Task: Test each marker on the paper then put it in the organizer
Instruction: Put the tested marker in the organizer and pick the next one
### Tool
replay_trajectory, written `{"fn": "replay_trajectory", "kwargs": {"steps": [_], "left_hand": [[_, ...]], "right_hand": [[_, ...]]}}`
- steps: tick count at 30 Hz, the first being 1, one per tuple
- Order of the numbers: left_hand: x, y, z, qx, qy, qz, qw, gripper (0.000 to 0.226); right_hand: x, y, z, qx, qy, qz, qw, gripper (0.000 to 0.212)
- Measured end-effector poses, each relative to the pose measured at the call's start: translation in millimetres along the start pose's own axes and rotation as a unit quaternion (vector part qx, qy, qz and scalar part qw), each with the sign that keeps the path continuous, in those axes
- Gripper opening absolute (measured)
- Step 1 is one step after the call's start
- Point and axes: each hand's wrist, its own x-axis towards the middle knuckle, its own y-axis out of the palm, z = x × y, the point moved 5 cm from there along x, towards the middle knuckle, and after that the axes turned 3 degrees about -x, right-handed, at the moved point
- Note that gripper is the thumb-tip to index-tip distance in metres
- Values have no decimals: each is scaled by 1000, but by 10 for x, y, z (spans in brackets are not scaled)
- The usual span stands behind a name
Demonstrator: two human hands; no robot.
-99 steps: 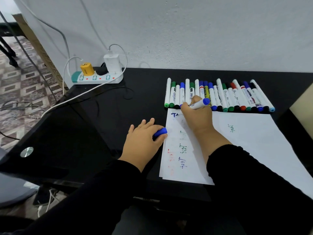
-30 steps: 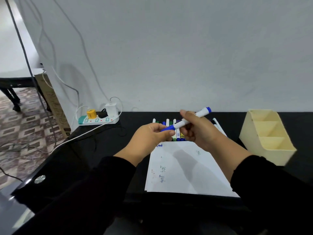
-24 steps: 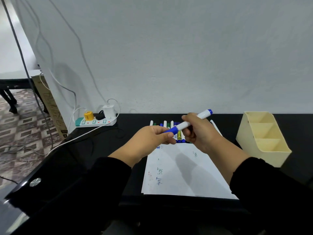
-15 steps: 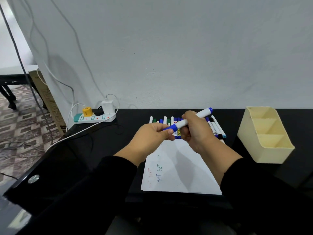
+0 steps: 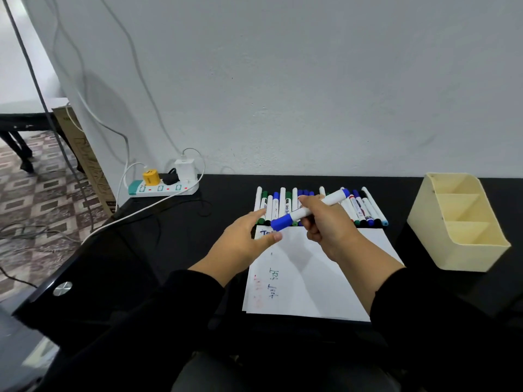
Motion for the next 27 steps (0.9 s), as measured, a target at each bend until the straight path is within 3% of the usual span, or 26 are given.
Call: {"fn": "replay_trajectory", "kwargs": {"steps": [3,8,14,16,19,22,27], "left_hand": [[38,228,444,175,-82,12,981,77],[-31,509,786,263,-108,23,958,69],[-15,521,809,275,-97,-1,957,67],[-19,523,805,273,-95,-3,957,67],[-27,521,801,272,-98,-1,957,66],[-32,521,804,273,-99,0,957,66],[-17,521,792,273,-108,6,956,66]], "right_hand": [[2,-149,22,-58,-19,-54,997,21],[-3,-459,23,-201,-98,-129,966,13],[-124,-1033,114,-314,-201,-346,861,41],[-144,-1244,117,-326,-182,-404,835,48],[-99,-1519,93,-331,-108,-443,826,57],[-68,-1720,81,-342,-42,-441,829,55],[115,-1904,75,-415,-30,-414,810,36]]}}
